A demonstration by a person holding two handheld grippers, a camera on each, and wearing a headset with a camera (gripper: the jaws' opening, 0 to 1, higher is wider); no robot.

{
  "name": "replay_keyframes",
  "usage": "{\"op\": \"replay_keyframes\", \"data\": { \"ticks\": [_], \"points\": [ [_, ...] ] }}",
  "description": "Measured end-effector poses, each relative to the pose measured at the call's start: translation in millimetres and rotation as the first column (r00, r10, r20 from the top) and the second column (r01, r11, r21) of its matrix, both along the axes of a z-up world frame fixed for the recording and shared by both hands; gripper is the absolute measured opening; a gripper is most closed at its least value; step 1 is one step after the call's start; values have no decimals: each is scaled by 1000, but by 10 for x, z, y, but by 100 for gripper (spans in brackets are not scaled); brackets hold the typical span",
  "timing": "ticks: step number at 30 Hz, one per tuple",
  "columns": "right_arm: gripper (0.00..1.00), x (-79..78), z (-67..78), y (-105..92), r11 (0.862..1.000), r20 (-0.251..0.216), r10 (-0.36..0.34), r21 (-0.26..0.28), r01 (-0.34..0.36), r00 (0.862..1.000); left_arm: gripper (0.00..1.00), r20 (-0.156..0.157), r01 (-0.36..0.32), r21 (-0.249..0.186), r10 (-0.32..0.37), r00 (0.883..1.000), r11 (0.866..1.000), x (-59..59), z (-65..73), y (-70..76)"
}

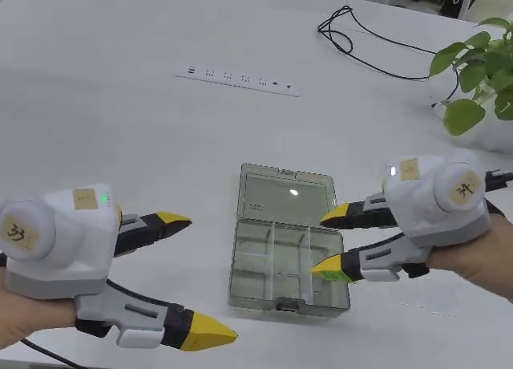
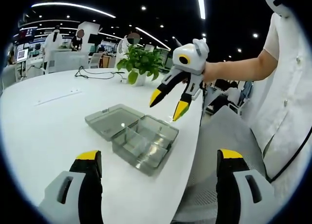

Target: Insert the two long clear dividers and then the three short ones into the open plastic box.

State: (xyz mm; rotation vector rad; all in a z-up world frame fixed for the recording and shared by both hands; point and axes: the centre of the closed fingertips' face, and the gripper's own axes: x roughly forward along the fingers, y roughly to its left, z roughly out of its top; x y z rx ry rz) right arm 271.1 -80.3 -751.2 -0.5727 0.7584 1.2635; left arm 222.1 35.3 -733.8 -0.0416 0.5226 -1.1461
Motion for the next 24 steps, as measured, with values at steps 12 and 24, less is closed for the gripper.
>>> {"op": "replay_keyframes", "data": {
  "ticks": [12,24],
  "points": [
    [52,0,-48,-429,998,-10,-41,-44,41,999,100,-7,-2,3,2,1000,1000,14,-7,1],
    [59,-66,-329,-935,986,-55,-21,-164,12,998,100,-9,-5,14,5,1000,1000,38,-36,51]
  ]
}}
